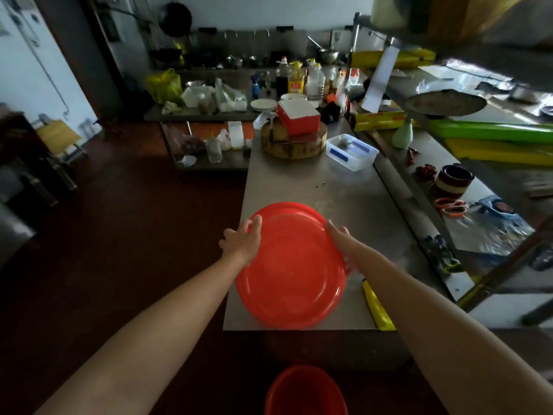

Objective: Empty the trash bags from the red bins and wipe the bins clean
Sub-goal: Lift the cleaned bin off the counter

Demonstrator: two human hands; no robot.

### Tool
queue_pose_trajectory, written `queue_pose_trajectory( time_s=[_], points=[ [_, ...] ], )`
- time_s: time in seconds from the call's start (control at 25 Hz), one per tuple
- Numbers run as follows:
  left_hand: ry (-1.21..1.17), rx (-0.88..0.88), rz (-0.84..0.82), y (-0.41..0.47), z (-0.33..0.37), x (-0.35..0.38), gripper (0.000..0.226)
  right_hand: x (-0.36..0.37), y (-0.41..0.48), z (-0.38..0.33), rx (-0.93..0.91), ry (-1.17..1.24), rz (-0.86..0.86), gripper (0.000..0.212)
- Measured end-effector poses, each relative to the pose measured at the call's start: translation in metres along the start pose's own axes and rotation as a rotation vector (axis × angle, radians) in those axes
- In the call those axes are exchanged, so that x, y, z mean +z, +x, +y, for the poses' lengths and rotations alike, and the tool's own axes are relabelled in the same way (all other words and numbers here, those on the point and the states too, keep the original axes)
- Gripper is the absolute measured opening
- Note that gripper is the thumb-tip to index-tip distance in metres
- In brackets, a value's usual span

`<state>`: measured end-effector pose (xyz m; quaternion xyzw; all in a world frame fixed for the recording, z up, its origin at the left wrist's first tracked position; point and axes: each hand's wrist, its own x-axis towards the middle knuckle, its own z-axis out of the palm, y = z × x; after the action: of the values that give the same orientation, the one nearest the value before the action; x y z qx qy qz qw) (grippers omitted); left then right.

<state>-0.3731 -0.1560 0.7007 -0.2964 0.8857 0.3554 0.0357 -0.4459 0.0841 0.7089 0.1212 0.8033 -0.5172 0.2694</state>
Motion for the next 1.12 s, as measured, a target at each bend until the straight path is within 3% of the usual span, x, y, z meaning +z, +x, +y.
queue_pose_trajectory(
  time_s=[0.16,0.28,0.4,0.68,0.84,0.96,1.12],
  points=[
    [-0.154,-0.065,-0.133,-0.017,-0.003,-0.005,0.062,0.006,-0.012,0.001,0.050,-0.067,-0.077,0.073],
    [-0.272,0.039,-0.245,-0.028,-0.003,0.000,0.057,0.021,-0.008,0.011,-0.144,-0.115,-0.126,0.057],
    [-0.238,0.084,-0.304,-0.034,-0.007,0.008,0.063,0.028,-0.007,0.023,-0.254,-0.248,-0.127,0.061],
    [0.223,0.162,-0.298,-0.019,-0.021,0.030,0.082,0.044,0.001,0.038,-0.238,-0.596,-0.092,0.094],
    [0.434,0.314,-0.105,-0.003,-0.040,0.051,0.091,0.061,0.009,0.053,-0.313,-0.684,-0.041,0.117],
    [0.495,0.427,-0.037,0.017,-0.044,0.046,0.102,0.060,0.014,0.053,-0.419,-0.748,0.041,0.120],
    [0.507,0.470,-0.096,0.028,-0.026,0.040,0.117,0.057,0.019,0.056,-0.444,-0.741,0.016,0.117]
  ],
)
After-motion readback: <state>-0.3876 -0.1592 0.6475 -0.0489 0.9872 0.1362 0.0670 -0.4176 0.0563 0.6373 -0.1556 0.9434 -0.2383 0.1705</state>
